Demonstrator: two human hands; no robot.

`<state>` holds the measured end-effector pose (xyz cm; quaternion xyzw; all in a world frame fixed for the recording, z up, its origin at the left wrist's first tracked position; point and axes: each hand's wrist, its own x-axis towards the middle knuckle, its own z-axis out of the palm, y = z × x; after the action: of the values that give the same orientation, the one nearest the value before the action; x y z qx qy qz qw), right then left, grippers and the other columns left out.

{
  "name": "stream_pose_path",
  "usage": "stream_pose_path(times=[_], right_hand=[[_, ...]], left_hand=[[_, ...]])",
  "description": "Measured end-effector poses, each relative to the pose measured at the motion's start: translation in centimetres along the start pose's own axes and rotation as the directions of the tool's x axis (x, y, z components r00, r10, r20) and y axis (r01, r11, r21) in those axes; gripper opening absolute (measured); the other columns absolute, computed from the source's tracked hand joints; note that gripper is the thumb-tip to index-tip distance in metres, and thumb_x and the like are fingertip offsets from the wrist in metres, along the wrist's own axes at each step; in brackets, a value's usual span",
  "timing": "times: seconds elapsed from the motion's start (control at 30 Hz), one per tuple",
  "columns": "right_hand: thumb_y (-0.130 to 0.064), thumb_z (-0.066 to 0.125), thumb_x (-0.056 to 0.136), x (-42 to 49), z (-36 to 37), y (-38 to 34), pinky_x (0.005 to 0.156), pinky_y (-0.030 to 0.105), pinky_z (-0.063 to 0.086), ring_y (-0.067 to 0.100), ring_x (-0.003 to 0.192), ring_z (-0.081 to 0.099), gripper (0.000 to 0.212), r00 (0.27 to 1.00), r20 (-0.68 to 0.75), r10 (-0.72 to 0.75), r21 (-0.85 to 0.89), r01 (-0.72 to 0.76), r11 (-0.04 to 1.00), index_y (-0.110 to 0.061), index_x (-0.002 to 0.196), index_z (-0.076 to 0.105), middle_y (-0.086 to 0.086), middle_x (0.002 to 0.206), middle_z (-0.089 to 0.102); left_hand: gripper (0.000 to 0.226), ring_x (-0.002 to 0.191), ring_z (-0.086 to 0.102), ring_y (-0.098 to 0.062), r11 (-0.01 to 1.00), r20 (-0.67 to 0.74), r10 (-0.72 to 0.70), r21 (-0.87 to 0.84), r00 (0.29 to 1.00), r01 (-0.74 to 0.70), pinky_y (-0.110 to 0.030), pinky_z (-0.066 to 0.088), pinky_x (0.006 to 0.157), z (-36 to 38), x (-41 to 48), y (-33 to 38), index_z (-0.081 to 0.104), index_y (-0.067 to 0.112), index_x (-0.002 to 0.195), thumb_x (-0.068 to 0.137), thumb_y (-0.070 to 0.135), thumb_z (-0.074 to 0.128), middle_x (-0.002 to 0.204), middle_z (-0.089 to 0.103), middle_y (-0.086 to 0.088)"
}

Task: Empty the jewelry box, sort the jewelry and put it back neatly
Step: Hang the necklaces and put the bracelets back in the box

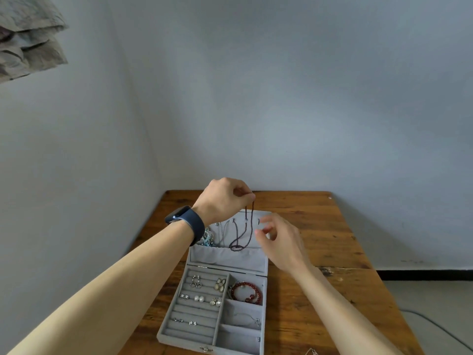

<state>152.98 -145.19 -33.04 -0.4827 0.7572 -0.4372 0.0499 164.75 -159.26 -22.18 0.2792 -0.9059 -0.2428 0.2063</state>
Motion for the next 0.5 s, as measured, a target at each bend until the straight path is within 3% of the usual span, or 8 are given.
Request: stream_pose_path(times=[0.13,0.23,0.33,0.43,0.5], right_hand=[[-0.032,0.067,0.086,1.2,-0.4,-1.0,0.065,0.008,0.043,-0.003,0.082,0.060,0.032,0.995,0.081,0.056,0.158,-0.068,0.985,-0.039,0.117,0.062,-0.018,0.097,0.064],[-0.032,0.067,0.089,1.9,0.1,-0.9,0.066,0.007,0.041,-0.009,0.085,0.059,0.016,0.993,0.091,0.076,0.154,-0.090,0.984,-0.036,0.104,0.069,-0.023,0.091,0.067],[-0.026,0.067,0.092,2.2,0.3,-0.7,0.066,0.006,0.040,-0.005,0.080,0.060,0.008,0.998,-0.037,0.042,0.094,-0.039,0.995,-0.026,0.096,0.073,-0.019,0.087,0.069],[-0.019,0.064,0.095,2.6,0.1,-1.0,0.069,0.023,0.050,0.009,0.079,0.063,0.006,0.968,-0.241,-0.075,0.005,0.079,0.997,-0.018,0.098,0.069,-0.008,0.088,0.070],[-0.017,0.063,0.096,3.1,0.1,-1.4,0.068,0.031,0.051,0.014,0.078,0.064,0.005,0.946,-0.300,-0.125,-0.028,0.122,0.992,-0.015,0.099,0.066,-0.004,0.087,0.069]], left_hand=[[0.007,0.086,0.062,0.002,0.998,0.047,-0.025,0.051,0.999,0.023,-0.021,0.053,0.077,1.1,0.2,-0.8,0.070,0.041,0.084,0.088,0.044,0.066,0.085,0.069,0.023],[0.008,0.087,0.063,-0.001,0.997,0.040,-0.041,0.074,0.998,0.038,-0.025,0.054,0.080,2.1,0.1,-1.4,0.072,0.040,0.089,0.089,0.044,0.066,0.086,0.068,0.022],[0.009,0.088,0.063,-0.002,0.998,-0.038,-0.049,0.042,0.998,0.050,-0.028,0.055,0.080,2.1,0.2,-1.7,0.073,0.040,0.089,0.089,0.046,0.067,0.088,0.069,0.019],[0.008,0.084,0.063,0.000,0.999,-0.128,-0.045,-0.032,0.991,0.042,-0.025,0.054,0.078,1.7,0.3,-1.6,0.072,0.041,0.086,0.090,0.044,0.066,0.084,0.070,0.019],[0.011,0.081,0.063,0.001,0.998,-0.178,-0.018,-0.063,0.984,0.007,-0.022,0.053,0.076,1.6,0.2,-1.3,0.074,0.036,0.090,0.091,0.041,0.065,0.083,0.070,0.018]])
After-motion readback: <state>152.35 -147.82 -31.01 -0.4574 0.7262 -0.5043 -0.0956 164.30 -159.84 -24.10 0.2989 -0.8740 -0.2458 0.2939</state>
